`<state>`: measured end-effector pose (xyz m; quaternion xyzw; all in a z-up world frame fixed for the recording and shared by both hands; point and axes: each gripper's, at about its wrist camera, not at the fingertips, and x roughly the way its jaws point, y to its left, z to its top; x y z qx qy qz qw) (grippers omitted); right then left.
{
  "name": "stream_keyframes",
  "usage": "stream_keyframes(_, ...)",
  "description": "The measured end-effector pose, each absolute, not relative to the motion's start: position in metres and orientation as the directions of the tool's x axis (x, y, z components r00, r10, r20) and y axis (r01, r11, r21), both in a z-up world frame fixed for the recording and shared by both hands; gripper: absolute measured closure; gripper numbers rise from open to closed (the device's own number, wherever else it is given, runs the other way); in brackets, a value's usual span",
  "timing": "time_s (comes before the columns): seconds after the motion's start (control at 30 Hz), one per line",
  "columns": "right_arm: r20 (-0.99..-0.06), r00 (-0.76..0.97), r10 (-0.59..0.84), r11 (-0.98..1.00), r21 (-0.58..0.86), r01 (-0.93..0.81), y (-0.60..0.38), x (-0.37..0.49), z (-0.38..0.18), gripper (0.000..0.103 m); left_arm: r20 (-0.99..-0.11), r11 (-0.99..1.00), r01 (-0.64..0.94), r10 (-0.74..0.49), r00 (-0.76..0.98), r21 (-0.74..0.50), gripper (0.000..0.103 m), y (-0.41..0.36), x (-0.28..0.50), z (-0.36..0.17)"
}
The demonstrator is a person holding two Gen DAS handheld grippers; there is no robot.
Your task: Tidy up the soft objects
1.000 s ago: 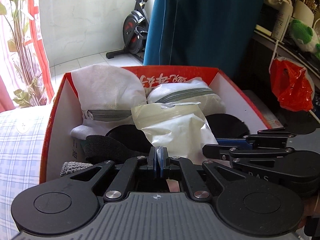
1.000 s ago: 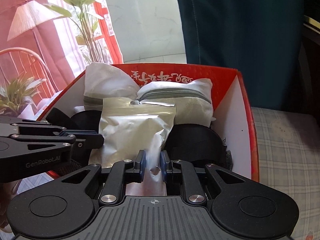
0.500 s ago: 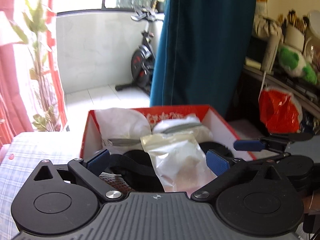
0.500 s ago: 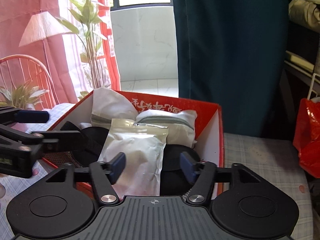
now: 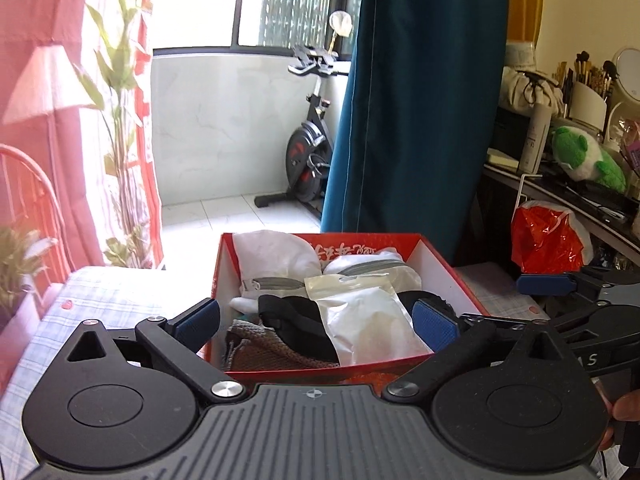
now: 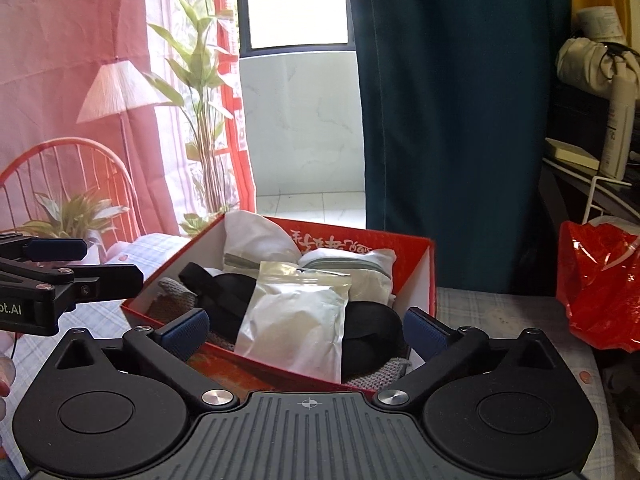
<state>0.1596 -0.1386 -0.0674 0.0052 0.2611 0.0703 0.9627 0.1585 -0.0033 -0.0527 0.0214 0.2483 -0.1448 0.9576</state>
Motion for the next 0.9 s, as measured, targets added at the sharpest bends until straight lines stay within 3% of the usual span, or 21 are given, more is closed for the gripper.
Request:
stream_keyframes(0.53, -0.414, 0.904, 0.111, 0.993, 0.078, -0.086, -0.144, 0.057, -0.023, 0.0, -0.373, 0.974, 0.223, -0.191, 0.908, 0.043, 0.0, 0.009, 0.07, -0.009)
stream_keyframes(0.73, -0.372, 0.923, 0.097, 0.992, 0.106, -0.061, -0.154, 0.022, -0.005, 0.0, -0.323, 0.986, 0.129, -0.09, 0.942, 0.102, 0.0, 0.006, 0.037, 0.002)
stream_keyframes(0.9, -0.341, 0.938, 0.067, 0.993, 0.117, -0.029, -0.159, -0.001, 0.003, 0.0, -0.314, 0.991, 0.114, -0.086, 0.946, 0.074, 0.0, 0.007, 0.019, 0.009)
